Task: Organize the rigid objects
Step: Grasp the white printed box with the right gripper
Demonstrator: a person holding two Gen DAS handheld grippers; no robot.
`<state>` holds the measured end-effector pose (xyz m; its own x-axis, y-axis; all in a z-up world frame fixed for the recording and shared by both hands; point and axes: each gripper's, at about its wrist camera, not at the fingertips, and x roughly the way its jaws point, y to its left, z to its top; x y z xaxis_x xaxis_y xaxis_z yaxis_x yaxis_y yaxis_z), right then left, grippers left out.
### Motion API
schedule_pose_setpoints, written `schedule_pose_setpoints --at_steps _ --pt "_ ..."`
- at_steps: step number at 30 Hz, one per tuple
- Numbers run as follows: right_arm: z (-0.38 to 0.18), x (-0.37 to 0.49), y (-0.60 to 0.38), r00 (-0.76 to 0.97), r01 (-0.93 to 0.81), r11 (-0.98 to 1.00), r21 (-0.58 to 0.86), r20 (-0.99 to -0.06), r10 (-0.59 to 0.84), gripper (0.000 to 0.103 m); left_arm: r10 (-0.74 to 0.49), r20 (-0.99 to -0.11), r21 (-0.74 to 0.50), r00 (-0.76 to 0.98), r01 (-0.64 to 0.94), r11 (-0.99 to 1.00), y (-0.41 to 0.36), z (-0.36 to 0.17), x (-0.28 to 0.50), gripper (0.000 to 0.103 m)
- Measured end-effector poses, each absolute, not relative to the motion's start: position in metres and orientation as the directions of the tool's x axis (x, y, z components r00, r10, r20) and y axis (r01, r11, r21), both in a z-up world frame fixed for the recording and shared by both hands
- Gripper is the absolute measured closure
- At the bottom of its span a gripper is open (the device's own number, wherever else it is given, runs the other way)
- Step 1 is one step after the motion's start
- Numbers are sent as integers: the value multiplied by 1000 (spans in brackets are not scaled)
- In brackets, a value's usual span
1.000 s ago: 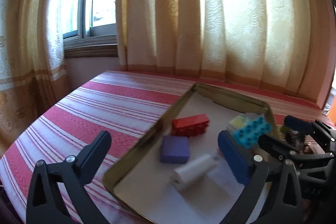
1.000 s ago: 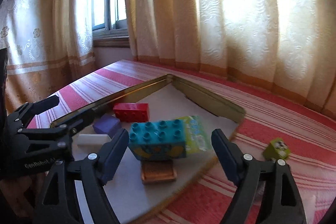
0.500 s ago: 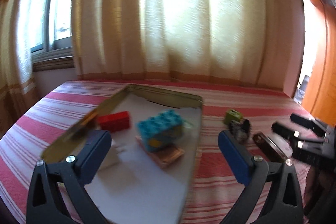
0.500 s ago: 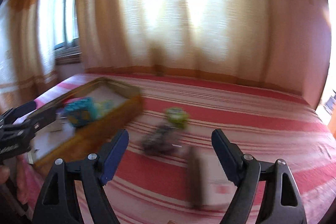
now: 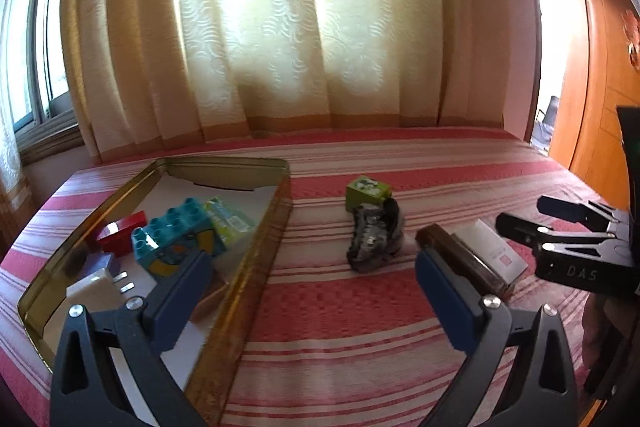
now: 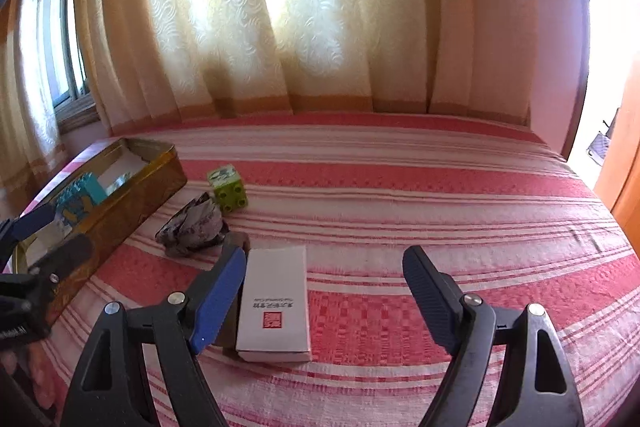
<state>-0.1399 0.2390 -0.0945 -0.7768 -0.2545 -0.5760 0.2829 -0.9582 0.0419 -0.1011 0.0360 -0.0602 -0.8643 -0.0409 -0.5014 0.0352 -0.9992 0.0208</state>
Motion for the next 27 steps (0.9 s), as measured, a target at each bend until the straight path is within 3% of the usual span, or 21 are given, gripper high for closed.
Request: schedule_pose_setpoints --at_steps 7,11,19,27 --pt "-103 -140 224 -737 337 -941 18 -618 -275 21 -34 -514 10 -857 33 -999 35 -60 -103 0" --pt "-111 -152 222 -695 323 -946 12 -676 -246 30 -27 -519 1 -854 31 -1000 34 -60 -104 0" --pt "-112 -146 215 -687 366 -930 -14 -679 -260 30 -28 -528 2 -849 32 -999 36 -61 -106 0" --pt "-113 -151 234 -684 309 -949 57 -680 -264 35 -34 -532 12 -846 33 -999 37 -62 -107 0"
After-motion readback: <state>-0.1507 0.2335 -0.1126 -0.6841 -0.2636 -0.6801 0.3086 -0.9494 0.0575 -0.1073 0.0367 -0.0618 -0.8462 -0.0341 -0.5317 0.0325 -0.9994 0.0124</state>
